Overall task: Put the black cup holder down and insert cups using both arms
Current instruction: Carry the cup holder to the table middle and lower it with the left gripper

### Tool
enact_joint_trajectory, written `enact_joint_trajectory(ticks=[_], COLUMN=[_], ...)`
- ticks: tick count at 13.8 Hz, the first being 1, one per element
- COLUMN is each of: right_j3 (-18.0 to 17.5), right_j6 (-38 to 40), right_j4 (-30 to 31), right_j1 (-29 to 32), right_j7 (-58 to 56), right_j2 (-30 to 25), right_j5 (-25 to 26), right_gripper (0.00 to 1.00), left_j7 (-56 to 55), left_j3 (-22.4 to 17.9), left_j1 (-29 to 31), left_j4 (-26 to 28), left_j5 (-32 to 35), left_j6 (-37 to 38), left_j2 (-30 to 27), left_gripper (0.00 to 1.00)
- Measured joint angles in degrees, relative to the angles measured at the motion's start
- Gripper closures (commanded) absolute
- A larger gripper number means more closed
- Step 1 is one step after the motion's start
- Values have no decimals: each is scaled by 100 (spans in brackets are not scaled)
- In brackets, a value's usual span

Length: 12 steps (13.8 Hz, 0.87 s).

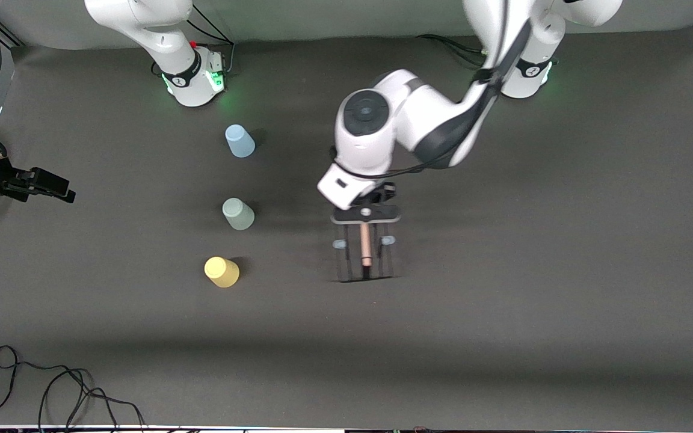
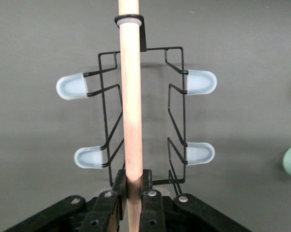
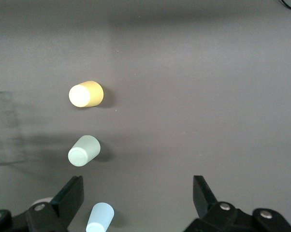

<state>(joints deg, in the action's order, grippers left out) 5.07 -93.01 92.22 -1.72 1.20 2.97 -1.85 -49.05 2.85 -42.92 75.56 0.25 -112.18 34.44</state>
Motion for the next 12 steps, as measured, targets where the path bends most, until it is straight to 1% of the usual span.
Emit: enact_joint_trajectory(ticks=[2, 4, 10, 12], right_j3=[0, 0, 0, 0], right_j6=[1, 1, 2, 2], right_j4=[0, 0, 0, 0], right_j1=[0, 0, 0, 0], right_j7=[0, 0, 0, 6], right_j2=[0, 0, 0, 0], right_j5=[2, 2, 3, 3], right_gripper=[0, 0, 0, 0], left_j7=[-177, -189, -185, -185], left_j3=[-8, -33, -62, -58], left_j1=[-87, -88, -94, -130], left_j4=[-358, -514, -566, -568], left_j5=[2, 3, 5, 5], left_j6=[-112, -198, -218, -349], left_j2=[390, 591, 711, 740], left_gripper=[100, 100, 100, 100])
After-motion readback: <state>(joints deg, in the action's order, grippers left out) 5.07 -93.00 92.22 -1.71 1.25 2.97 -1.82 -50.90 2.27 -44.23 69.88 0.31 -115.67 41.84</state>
